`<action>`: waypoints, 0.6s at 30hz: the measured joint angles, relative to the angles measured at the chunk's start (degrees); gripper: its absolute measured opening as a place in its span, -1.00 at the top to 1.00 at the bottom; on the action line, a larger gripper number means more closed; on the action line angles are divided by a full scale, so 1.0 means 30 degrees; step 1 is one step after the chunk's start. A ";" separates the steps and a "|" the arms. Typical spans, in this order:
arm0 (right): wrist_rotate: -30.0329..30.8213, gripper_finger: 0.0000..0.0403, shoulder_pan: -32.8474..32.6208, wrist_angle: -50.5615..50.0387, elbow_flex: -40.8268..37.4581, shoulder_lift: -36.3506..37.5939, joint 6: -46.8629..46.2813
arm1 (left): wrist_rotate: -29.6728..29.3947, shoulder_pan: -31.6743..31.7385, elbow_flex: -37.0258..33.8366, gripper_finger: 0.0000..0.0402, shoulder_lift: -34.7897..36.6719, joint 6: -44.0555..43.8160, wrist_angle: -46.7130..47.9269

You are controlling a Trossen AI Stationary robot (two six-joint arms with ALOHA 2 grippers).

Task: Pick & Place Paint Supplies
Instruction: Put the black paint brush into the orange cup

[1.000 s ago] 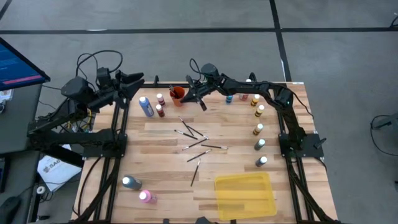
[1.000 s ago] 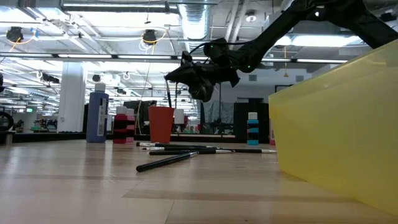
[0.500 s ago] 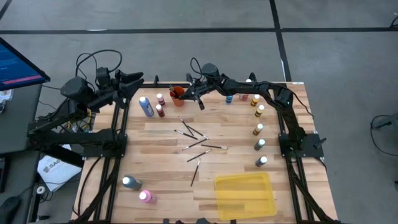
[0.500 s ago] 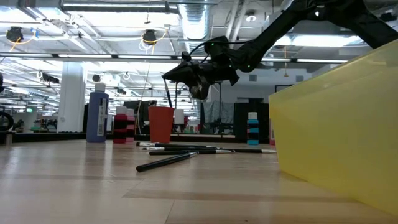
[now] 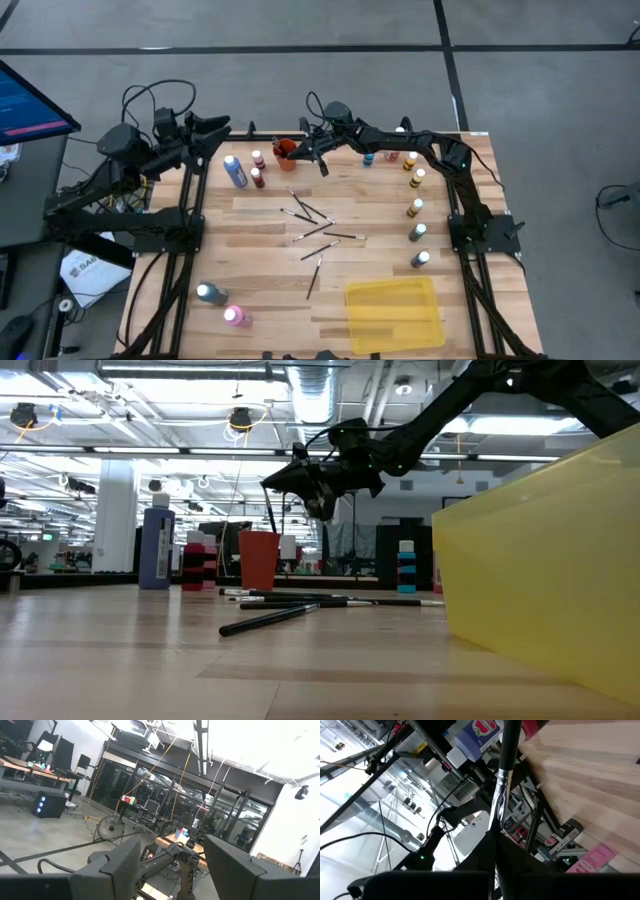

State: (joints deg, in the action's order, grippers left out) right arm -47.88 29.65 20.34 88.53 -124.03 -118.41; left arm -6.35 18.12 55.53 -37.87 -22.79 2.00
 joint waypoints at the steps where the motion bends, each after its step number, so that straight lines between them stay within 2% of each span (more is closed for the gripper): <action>1: -0.0007 1.00 -0.0014 0.0007 0.0000 0.0000 0.0112 | 0.0014 0.0003 0.0000 -0.05 0.0000 0.0000 0.0000; 18: 0.0146 1.00 -0.0084 0.0444 0.0000 0.0000 -0.0013 | 0.0019 -0.0005 0.0000 -0.05 0.0000 0.0000 0.0007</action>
State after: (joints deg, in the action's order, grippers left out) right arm -47.44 29.40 21.67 88.53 -124.03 -118.45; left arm -6.29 18.11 55.53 -37.87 -22.79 2.02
